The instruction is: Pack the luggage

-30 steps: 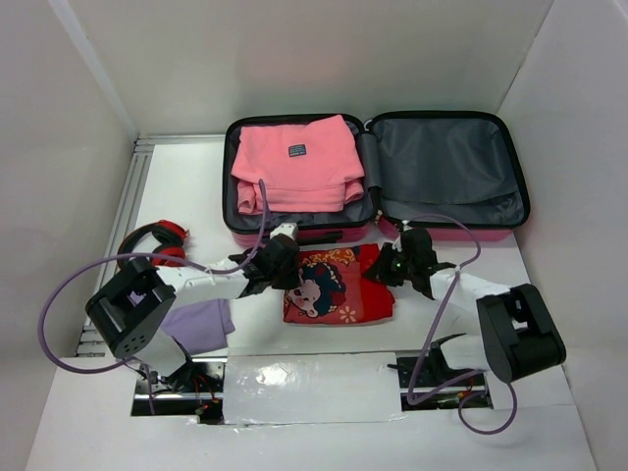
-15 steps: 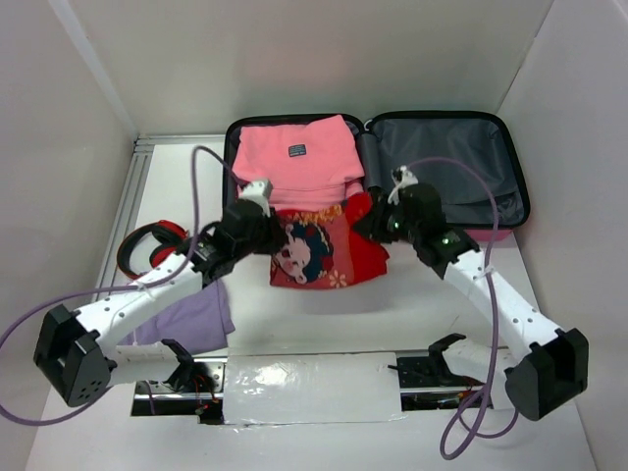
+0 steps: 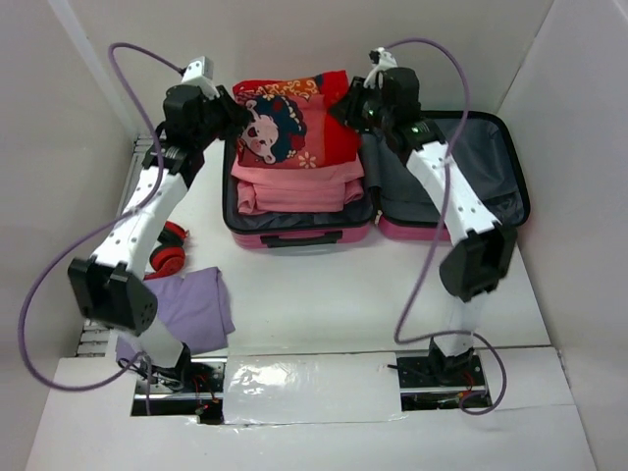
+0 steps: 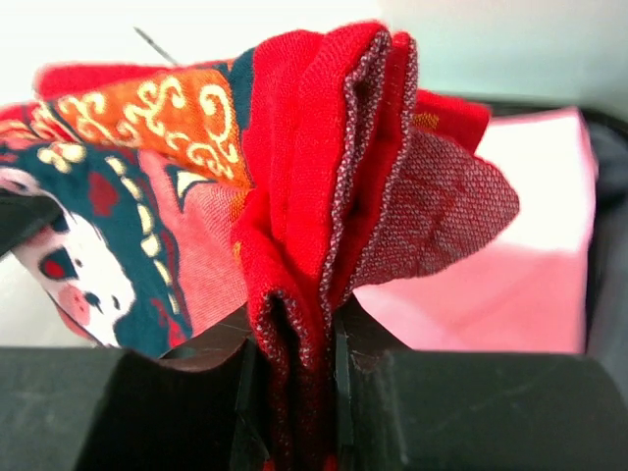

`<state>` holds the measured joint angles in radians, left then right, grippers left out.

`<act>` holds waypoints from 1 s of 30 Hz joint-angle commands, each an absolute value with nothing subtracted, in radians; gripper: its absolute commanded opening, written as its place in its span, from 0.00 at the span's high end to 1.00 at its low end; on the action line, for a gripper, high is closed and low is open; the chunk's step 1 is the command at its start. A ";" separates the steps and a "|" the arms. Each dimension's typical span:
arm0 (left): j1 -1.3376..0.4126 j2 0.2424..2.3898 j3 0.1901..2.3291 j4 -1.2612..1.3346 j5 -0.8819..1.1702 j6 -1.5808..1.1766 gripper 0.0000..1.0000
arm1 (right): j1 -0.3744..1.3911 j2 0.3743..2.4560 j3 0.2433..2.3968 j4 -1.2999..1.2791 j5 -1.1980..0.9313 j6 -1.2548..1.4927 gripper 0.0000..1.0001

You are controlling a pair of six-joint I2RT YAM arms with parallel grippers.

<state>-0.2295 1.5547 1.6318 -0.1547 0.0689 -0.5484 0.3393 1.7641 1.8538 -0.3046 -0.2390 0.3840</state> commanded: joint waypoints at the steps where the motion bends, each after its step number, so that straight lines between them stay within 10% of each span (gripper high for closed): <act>1: -0.177 1.678 1.726 -0.100 0.121 -0.528 0.93 | 0.285 1.914 2.055 -0.304 -0.296 0.319 1.00; 22: -0.081 2.315 2.013 -0.097 0.110 -0.558 0.90 | 0.206 2.474 2.299 -0.273 -0.267 0.310 0.98; 25: -0.061 2.301 2.013 -0.106 0.136 -0.568 0.66 | 0.206 2.474 2.332 -0.284 -0.258 0.299 0.82; 28: -0.052 2.229 1.990 -0.106 0.205 -0.548 0.19 | 0.206 2.444 2.376 -0.340 -0.268 0.264 0.26; 30: -0.052 2.180 1.979 -0.106 0.237 -0.531 0.06 | 0.206 2.409 2.376 -0.356 -0.268 0.255 0.17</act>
